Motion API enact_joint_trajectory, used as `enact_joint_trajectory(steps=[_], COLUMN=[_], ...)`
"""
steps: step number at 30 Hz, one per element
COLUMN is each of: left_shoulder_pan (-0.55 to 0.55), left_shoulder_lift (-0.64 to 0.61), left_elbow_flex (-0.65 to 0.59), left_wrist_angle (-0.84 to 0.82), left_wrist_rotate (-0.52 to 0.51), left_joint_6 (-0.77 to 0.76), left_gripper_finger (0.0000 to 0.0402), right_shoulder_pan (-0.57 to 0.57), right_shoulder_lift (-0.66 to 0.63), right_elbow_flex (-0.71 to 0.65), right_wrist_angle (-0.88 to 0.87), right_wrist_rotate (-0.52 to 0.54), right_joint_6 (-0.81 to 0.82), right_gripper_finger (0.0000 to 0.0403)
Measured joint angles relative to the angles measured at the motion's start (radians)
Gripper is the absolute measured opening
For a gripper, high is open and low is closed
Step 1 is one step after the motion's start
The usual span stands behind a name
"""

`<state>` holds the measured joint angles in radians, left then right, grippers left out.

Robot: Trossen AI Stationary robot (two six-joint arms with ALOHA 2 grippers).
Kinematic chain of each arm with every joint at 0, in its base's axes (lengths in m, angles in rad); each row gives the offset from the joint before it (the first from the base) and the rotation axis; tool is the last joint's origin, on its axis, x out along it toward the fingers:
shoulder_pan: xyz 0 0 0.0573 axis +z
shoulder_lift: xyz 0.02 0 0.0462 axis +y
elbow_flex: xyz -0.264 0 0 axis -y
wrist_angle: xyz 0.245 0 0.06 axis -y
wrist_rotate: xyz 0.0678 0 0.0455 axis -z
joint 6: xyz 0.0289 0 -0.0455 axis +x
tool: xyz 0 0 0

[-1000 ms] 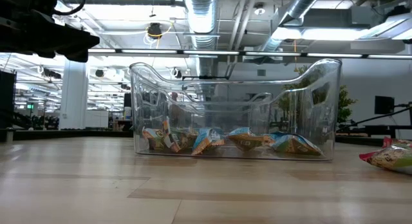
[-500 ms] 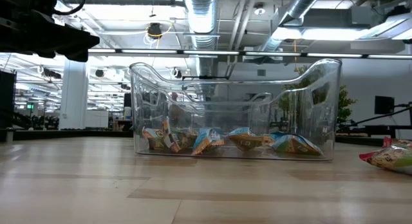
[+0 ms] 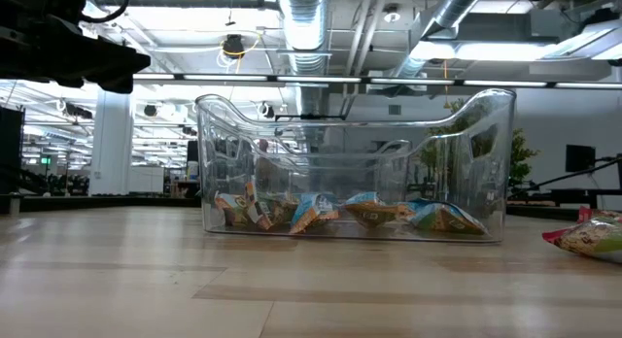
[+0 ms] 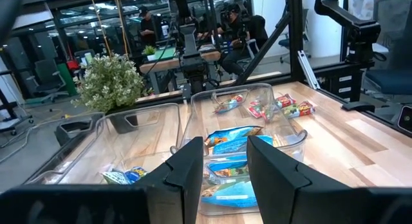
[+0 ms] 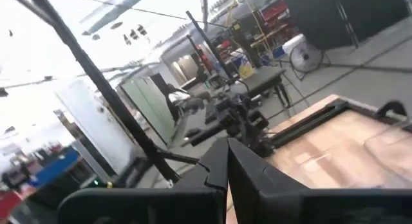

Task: Pick and place Granola Bars by type
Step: Put the red granola bar into the top transparent bin

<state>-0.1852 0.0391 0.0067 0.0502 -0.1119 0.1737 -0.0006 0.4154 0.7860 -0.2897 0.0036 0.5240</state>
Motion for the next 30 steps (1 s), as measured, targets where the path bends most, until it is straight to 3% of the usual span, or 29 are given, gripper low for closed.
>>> enact_joint_trajectory(steps=[10, 15, 20, 30], left_shoulder_pan=[0.000, 0.000, 0.000, 0.000], left_shoulder_lift=[0.000, 0.000, 0.000, 0.000], left_elbow_flex=[0.000, 0.000, 0.000, 0.000], left_wrist_angle=[0.000, 0.000, 0.000, 0.000], left_wrist_rotate=[0.000, 0.000, 0.000, 0.000], left_joint_6=[0.000, 0.003, 0.007, 0.003], left_gripper_finger=[0.0114, 0.0114, 0.0114, 0.0114], right_shoulder_pan=[-0.001, -0.001, 0.000, 0.001], right_shoulder_lift=[0.148, 0.215, 0.261, 0.279], right_elbow_flex=[0.000, 0.000, 0.000, 0.000], right_wrist_angle=[0.062, 0.050, -0.004, -0.199], right_wrist_rotate=[-0.003, -0.038, -0.107, -0.118], right_joint_6=[0.033, -0.044, -0.089, -0.113], right_gripper_finger=[0.0000, 0.0000, 0.0000, 0.0000])
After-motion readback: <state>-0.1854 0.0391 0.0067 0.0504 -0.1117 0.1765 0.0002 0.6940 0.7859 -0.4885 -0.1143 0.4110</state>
